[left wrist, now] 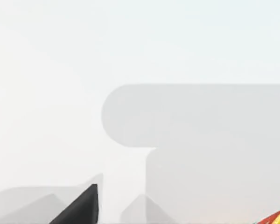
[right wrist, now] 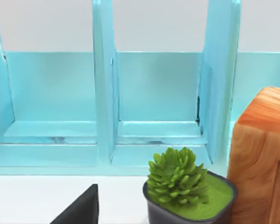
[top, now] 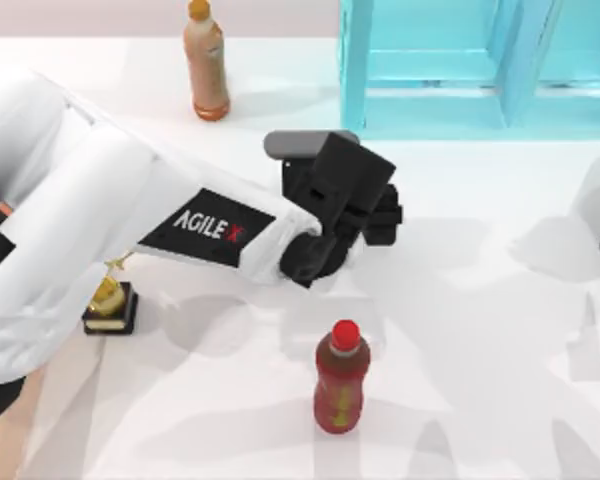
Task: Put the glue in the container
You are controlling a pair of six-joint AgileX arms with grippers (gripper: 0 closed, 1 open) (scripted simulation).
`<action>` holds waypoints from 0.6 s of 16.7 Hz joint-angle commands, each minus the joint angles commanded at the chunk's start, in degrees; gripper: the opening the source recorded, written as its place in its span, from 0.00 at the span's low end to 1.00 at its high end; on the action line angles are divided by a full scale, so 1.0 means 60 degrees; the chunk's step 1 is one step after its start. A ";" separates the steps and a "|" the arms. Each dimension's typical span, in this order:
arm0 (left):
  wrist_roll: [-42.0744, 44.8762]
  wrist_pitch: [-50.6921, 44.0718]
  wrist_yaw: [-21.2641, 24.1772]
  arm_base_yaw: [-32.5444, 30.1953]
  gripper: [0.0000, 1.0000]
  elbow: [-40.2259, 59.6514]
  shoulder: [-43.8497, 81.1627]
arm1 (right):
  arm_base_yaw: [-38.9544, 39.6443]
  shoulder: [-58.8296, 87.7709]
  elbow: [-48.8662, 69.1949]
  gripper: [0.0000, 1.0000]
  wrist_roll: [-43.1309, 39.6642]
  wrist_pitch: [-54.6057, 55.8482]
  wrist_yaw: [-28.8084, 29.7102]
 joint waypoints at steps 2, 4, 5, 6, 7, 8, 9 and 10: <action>0.0000 0.0000 0.0000 0.0000 1.00 0.0000 0.0000 | 0.0000 0.0000 0.0000 1.00 0.0000 0.0000 0.0000; 0.0000 0.0000 0.0000 0.0000 0.85 0.0000 0.0000 | 0.0000 0.0000 0.0000 1.00 0.0000 0.0000 0.0000; 0.0000 0.0000 0.0000 0.0000 0.77 0.0000 0.0000 | 0.0000 0.0000 0.0000 1.00 0.0000 0.0000 0.0000; 0.0000 0.0000 0.0000 0.0000 0.70 0.0000 0.0000 | 0.0000 0.0000 0.0000 1.00 0.0000 0.0000 0.0000; 0.0000 0.0000 0.0000 0.0000 0.62 0.0000 0.0000 | 0.0000 0.0000 0.0000 1.00 0.0000 0.0000 0.0000; 0.0000 0.0000 0.0000 0.0000 0.55 0.0000 0.0000 | 0.0000 0.0000 0.0000 1.00 0.0000 0.0000 0.0000; 0.0000 0.0000 0.0000 0.0000 0.47 0.0000 0.0000 | 0.0000 0.0000 0.0000 1.00 0.0000 0.0000 0.0000; 0.0000 0.0000 0.0000 0.0000 0.40 0.0000 0.0000 | 0.0000 0.0000 0.0000 1.00 0.0000 0.0000 0.0000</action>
